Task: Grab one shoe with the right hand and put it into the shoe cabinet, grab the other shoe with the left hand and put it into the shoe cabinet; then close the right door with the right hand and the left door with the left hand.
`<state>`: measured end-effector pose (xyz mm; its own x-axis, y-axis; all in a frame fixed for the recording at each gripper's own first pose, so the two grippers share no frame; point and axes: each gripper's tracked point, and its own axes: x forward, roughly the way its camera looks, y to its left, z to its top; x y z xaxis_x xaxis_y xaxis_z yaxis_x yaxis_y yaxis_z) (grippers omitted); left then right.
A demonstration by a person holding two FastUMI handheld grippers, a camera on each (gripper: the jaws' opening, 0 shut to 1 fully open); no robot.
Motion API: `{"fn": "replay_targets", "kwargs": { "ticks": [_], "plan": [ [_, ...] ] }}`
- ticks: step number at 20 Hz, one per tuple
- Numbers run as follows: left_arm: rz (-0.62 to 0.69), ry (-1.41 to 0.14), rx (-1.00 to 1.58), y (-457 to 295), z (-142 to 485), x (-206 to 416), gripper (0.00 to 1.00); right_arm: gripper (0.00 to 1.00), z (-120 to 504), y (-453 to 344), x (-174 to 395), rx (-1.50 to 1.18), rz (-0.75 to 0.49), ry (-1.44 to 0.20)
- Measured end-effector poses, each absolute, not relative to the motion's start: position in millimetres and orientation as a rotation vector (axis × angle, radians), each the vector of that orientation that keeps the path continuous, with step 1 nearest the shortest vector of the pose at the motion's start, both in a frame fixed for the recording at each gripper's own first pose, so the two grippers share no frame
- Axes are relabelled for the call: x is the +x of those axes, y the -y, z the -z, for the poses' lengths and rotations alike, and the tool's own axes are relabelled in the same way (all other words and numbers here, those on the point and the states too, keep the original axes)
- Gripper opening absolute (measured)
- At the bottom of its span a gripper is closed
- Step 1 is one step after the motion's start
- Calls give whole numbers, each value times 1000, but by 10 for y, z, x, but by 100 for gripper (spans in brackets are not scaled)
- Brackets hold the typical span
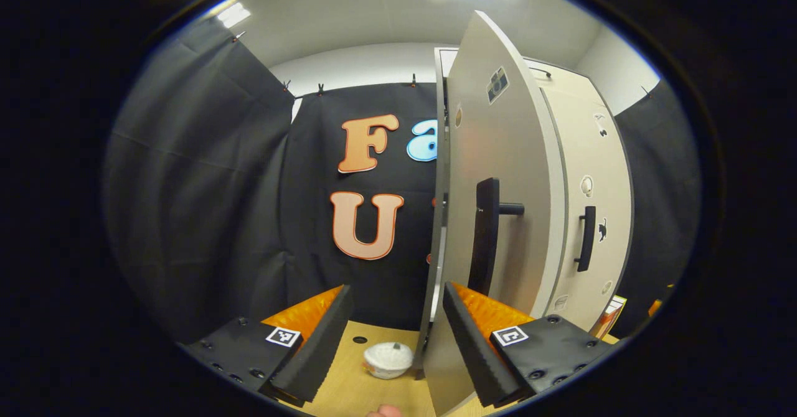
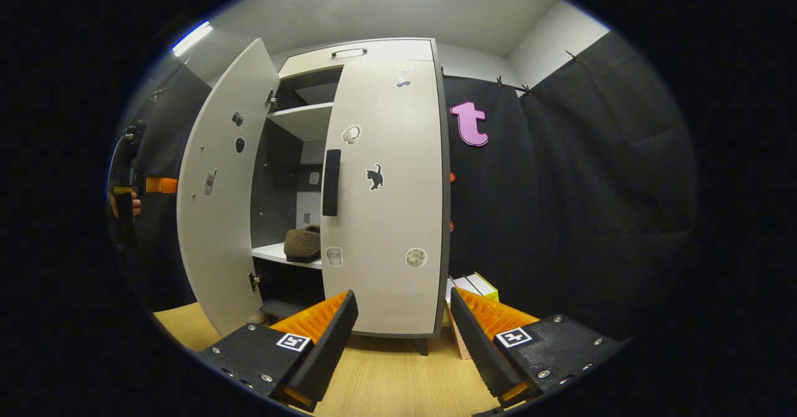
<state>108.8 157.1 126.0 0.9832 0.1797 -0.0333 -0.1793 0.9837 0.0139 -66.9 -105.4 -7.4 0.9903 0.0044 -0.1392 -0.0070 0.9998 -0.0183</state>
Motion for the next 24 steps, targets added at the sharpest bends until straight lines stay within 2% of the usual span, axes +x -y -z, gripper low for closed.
{"fn": "replay_targets", "kwargs": {
  "ticks": [1,4,5,14,15,24],
  "plan": [
    [-165,-39,-3,-1522,-1242,1100,96,93,72,1067,-679,-22,-2,-140],
    [-125,-45,-28,-1369,-1220,1144,94,93,47,1089,-696,-30,7,-142],
    [-113,-45,-28,-1310,-1224,1161,96,92,41,1098,-706,-30,10,-142],
    [50,-64,-47,-617,-1089,1467,94,93,46,1191,-820,-36,42,-156],
    [66,-69,-47,-527,-1063,1496,96,92,33,1214,-829,-35,48,-153],
    [158,-87,-55,79,-928,1818,96,92,-13,1498,-951,-31,120,-148]
  ]
}}
